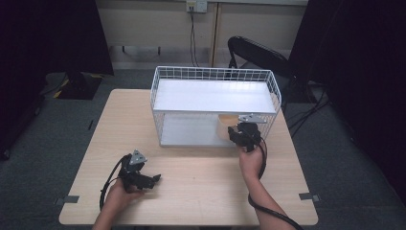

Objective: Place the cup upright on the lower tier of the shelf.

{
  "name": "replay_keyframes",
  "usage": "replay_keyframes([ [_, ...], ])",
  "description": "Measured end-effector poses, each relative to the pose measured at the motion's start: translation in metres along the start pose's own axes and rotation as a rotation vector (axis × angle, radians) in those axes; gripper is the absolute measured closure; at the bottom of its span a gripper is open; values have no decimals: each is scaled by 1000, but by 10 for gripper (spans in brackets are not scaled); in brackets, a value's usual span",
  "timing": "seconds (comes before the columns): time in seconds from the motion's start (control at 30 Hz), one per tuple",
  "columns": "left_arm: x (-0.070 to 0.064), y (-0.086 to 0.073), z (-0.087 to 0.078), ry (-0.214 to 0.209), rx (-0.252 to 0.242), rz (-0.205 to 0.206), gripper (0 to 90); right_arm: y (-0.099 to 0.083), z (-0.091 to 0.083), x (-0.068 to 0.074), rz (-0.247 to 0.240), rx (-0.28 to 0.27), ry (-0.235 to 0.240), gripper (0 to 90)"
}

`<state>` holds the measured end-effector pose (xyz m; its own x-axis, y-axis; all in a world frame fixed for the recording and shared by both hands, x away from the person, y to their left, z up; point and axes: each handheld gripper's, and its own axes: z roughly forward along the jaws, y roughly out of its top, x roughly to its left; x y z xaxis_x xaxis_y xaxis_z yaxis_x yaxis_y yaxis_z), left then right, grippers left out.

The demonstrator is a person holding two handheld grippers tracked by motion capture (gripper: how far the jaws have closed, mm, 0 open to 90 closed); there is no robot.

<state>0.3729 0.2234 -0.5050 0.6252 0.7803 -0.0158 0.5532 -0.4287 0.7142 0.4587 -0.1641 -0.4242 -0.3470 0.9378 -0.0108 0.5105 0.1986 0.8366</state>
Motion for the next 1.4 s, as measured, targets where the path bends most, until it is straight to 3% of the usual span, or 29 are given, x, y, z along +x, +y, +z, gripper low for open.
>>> replay_keyframes([
  [0.17, 0, 0, 0, 0, -1, 0, 0, 1, -3, -2, -6, -8, 9, 516],
  [0.4, 0, 0, 0, 0, -1, 0, 0, -1, -8, -5, 14, -3, 36, 310],
  [0.7, 0, 0, 0, 0, 0, 0, 0, -5, -15, -11, 16, 12, 50, 165],
  [1.4, 0, 0, 0, 0, 0, 0, 0, -10, -33, -16, -25, 8, 96, 137],
])
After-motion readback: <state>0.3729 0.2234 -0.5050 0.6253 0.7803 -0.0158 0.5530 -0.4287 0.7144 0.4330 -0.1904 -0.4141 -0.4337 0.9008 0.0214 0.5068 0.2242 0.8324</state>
